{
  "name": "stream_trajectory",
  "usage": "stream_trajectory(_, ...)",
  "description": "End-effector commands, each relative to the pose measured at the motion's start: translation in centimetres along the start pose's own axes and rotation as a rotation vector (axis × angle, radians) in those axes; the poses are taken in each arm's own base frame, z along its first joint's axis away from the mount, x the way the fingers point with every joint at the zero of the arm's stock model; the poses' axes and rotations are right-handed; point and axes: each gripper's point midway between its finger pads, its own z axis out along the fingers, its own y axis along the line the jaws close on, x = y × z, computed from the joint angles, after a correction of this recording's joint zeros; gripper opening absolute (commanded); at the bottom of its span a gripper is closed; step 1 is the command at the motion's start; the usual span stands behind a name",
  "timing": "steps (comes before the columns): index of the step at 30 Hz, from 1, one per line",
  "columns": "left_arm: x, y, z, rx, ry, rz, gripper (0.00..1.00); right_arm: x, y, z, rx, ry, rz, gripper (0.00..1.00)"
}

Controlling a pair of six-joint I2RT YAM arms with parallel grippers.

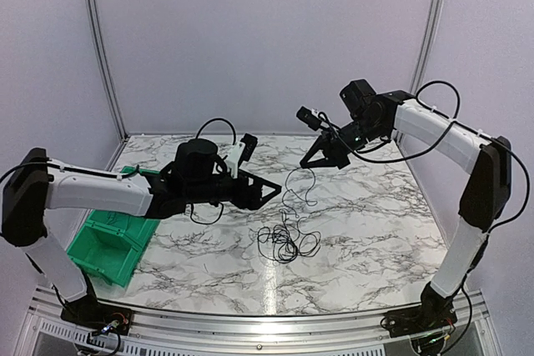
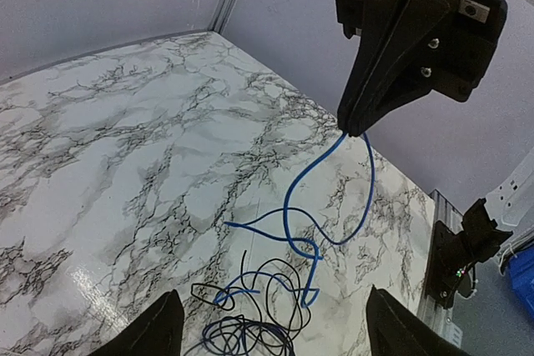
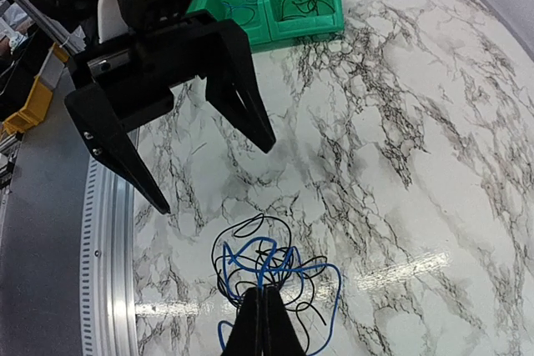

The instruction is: Untangle the cables

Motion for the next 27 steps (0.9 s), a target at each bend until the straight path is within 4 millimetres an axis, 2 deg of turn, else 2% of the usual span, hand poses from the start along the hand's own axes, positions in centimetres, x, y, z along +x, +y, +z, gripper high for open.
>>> stream_trajectory(1,-1.2,-1.6,1.8,0.081,-0.095,-0.058,0.77,0.1,1.0,0.5,-0.029,-0.009,-0.036,0.0)
stream_trajectory(9,-1.5,-2.7,4.7,0.172,-0.106,-0.083,0.67,-0.1,2.1,0.8,-0.047,-0.017,-0.06,0.0)
stream_trajectory(11,-1.5,-2.9,5.4,0.188,-0.102,-0.078,0.56,-0.2,2.3,0.8,-0.049,-0.018,-0.062,0.0)
stream_trajectory(15,-1.1,-2.5,6.5,0.177,-0.094,-0.092,0.25,-0.4,2.5,0.7,-0.052,-0.026,-0.071,0.0)
stream_trajectory(18,-1.2,-2.3,6.5,0.171,-0.097,-0.097,0.01,-0.6,2.5,0.3,-0.038,-0.031,-0.081,0.0)
stream_trajectory(19,-1.2,-2.1,6.3,0.159,-0.101,-0.096,0.0,-0.6,2.2,0.2,-0.015,-0.033,-0.071,0.0)
stream_trajectory(21,-1.5,-1.8,5.7,0.132,-0.119,-0.092,0.0,-0.3,1.0,-0.6,0.064,-0.043,-0.064,0.18)
stream_trajectory(23,-2.0,-1.2,4.8,0.089,-0.146,-0.098,0.0,0.3,0.1,-1.9,0.134,-0.064,-0.065,0.3)
stream_trajectory(27,-3.0,0.3,3.3,0.003,-0.202,-0.126,0.0,1.7,0.2,-3.7,0.237,-0.101,-0.103,0.4)
